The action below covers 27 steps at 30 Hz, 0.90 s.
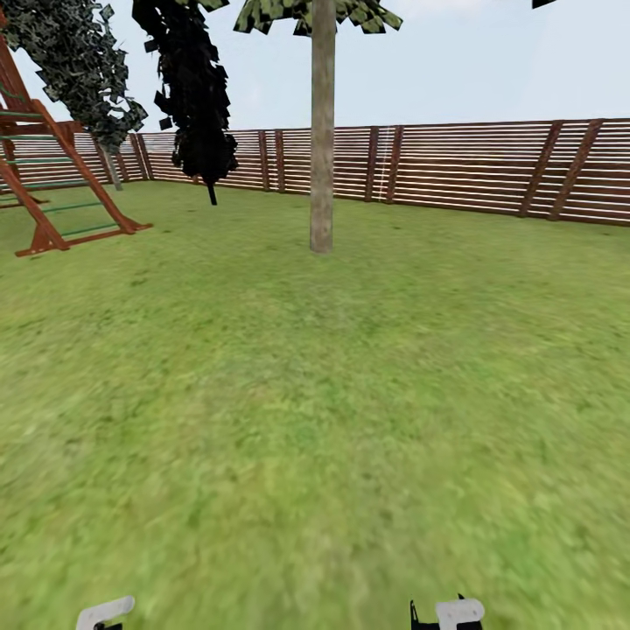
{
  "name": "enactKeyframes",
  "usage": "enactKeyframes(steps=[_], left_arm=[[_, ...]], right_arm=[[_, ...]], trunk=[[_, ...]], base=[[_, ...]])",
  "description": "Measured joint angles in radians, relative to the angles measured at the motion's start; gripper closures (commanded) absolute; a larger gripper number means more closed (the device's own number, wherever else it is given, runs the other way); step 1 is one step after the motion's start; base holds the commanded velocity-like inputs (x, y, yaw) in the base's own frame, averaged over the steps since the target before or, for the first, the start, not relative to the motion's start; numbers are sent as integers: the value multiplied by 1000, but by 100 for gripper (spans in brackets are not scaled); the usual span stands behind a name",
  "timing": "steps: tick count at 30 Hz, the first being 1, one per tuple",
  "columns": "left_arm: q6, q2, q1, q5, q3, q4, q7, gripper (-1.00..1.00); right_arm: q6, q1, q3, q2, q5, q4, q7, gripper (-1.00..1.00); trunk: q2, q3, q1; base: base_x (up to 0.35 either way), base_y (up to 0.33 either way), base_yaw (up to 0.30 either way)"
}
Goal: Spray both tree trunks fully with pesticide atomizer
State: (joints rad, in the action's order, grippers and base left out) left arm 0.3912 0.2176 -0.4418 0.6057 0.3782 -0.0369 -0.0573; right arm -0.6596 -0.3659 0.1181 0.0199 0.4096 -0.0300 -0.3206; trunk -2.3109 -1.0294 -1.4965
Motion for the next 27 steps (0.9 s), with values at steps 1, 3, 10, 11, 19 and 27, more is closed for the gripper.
enactKeyframes(steps=[1,3,10,11,19,27], left_arm=[[0,0,0,0,0,0,0,100],[0,0,0,0,0,0,0,100],[0,0,0,0,0,0,0,100],[0,0,0,0,0,0,0,100],[0,0,0,0,0,0,0,100],[0,0,0,0,0,0,0,100]], right_arm=[[0,0,0,0,0,0,0,-100],[0,0,0,0,0,-1,0,-100],[0,0,0,0,0,0,0,-100],[0,0,0,0,0,0,0,-100],[0,0,0,0,0,0,0,-100],[0,-1,0,0,0,0,0,-100]], trunk=[[0,0,0],[0,0,0],[0,0,0],[0,0,0],[0,0,0],[0,0,0]], base=[[340,0,0],[340,0,0],[340,0,0],[340,0,0],[340,0,0],[340,0,0]])
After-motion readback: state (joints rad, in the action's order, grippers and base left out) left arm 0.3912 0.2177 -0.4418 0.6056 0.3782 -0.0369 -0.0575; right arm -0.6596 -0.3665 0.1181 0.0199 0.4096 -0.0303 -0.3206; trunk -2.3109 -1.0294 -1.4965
